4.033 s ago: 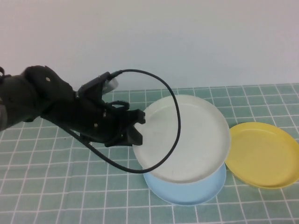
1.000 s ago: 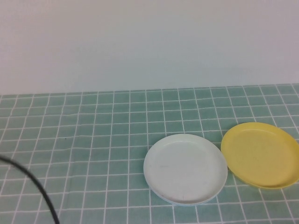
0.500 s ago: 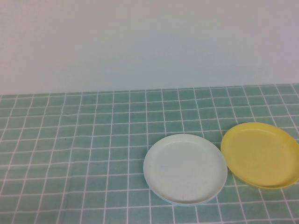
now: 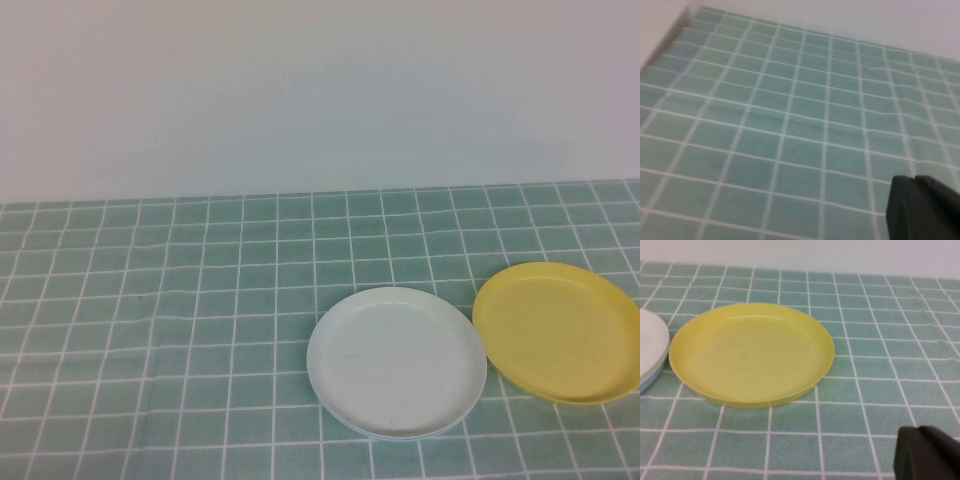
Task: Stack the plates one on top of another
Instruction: Pick up the yellow plate
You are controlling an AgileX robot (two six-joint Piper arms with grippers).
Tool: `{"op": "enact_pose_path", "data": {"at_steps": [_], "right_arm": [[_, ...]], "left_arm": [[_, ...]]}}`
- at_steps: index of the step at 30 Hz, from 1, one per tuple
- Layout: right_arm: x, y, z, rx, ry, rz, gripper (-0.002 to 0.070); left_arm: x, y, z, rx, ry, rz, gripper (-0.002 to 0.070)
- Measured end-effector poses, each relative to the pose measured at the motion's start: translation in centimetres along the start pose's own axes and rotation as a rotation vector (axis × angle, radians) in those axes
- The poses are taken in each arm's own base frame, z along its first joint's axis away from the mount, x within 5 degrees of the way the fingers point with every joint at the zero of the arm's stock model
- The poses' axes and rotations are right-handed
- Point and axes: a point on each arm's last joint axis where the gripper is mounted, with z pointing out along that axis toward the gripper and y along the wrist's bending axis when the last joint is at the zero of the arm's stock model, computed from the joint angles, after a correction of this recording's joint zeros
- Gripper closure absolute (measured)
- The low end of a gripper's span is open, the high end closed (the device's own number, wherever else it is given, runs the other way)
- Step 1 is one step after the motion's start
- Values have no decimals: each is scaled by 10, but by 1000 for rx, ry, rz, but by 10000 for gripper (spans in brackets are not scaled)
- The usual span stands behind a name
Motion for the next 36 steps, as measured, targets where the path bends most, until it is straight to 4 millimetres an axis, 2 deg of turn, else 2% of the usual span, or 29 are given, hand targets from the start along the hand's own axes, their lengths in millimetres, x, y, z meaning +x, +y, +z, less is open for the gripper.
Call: {"op": "enact_pose_path", "data": {"at_steps": [24,27,30,33,36], "right_arm": [[0,1,0,-7,-8,26,681],[-7,3,0,-41,-87,157,681],[-23,1,-3,-55,-264,357,681],[-39,-10,-9,-27,-477,588,681],[-47,-21,-16,28,-626,702,681]], "left_arm": [[0,0,0,-1,2,2,675],[0,0,0,-1,2,2,675],[0,0,0,-1,2,2,675],[0,0,0,-1,2,2,675],[0,0,0,-1,2,2,675]]}}
